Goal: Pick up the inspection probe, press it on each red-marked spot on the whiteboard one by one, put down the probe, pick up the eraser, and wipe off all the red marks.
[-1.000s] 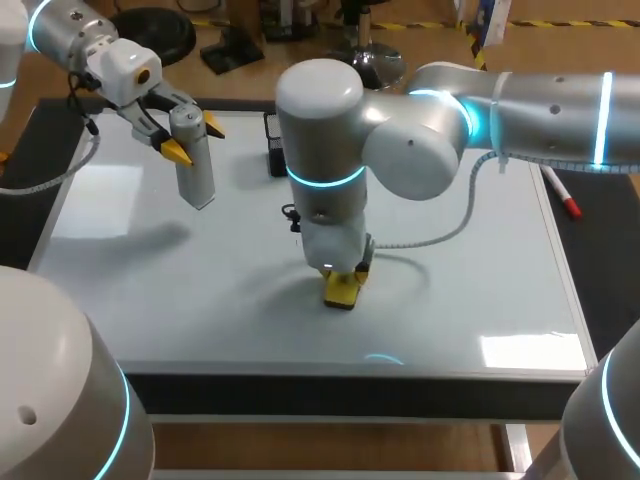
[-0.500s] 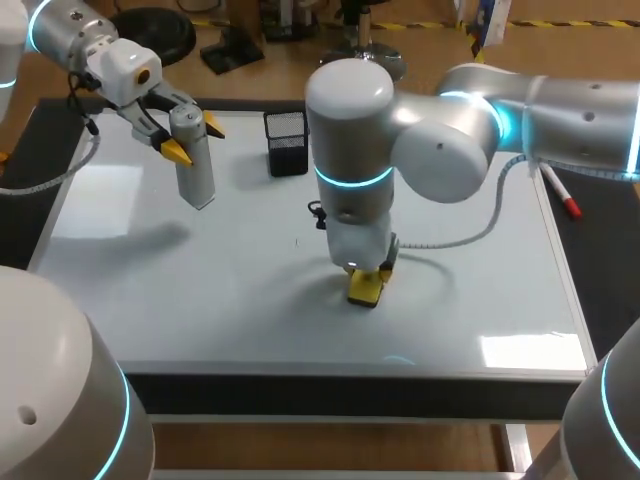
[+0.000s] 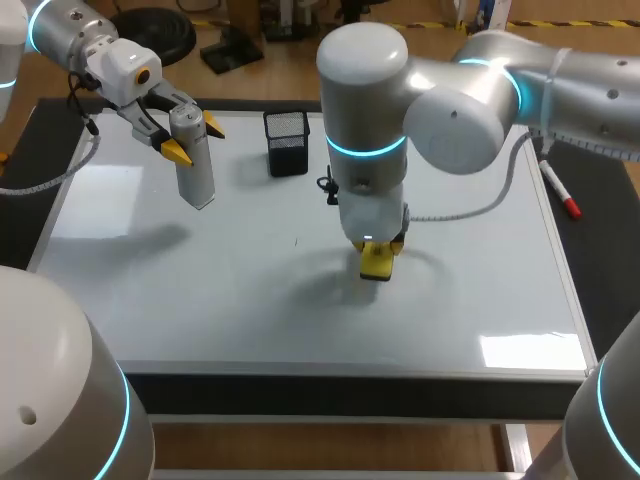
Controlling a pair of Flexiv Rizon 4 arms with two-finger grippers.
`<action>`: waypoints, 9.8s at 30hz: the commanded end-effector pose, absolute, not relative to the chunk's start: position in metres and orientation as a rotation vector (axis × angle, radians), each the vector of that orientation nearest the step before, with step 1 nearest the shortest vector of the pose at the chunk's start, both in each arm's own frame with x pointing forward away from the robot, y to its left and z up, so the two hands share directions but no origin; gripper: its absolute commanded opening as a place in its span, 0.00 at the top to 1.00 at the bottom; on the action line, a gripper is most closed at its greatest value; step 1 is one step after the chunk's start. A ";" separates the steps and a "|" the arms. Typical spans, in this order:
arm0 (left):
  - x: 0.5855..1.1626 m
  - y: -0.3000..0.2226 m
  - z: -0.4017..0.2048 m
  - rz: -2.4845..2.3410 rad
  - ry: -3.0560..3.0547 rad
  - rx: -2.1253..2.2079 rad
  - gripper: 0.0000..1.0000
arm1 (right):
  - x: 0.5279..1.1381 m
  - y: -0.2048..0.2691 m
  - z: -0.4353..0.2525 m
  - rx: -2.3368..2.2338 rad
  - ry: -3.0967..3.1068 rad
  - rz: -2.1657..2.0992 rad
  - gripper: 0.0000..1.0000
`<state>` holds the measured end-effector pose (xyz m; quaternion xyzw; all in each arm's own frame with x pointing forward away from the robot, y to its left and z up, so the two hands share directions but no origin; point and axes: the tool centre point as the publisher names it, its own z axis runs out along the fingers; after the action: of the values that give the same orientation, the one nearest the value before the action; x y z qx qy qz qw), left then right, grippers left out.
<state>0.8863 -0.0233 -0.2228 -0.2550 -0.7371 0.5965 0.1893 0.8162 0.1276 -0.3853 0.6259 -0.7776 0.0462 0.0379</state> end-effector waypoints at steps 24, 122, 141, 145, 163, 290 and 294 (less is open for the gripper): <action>0.888 -0.022 -0.222 1.675 -2.069 -0.721 1.00 | 0.824 0.124 -0.376 1.933 -2.404 0.146 1.00; 0.888 -0.022 -0.222 1.675 -2.069 -0.721 1.00 | 1.068 0.100 -0.396 1.688 -2.651 0.034 0.00; 0.888 -0.022 -0.222 1.675 -2.069 -0.721 1.00 | 1.060 0.053 -0.326 0.739 -3.163 -0.227 0.00; 0.888 -0.022 -0.222 1.675 -2.069 -0.721 1.00 | 1.059 0.044 -0.309 0.571 -3.193 -0.259 0.00; 0.888 -0.022 -0.222 1.675 -2.069 -0.721 1.00 | 1.070 0.046 -0.248 0.204 -3.128 -0.434 0.00; 1.071 -0.154 -0.178 2.232 -2.405 0.003 1.00 | 1.072 0.053 -0.228 0.164 -3.160 -0.572 0.00; 1.075 -0.156 -0.183 2.233 -2.405 -0.009 1.00 | 1.072 0.053 -0.228 0.164 -3.160 -0.572 0.00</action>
<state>1.0675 -0.1542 -0.1799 0.0031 -0.7334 0.6757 -0.0749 1.0720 0.0539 -0.2287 0.0505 -0.9818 -0.1795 -0.0371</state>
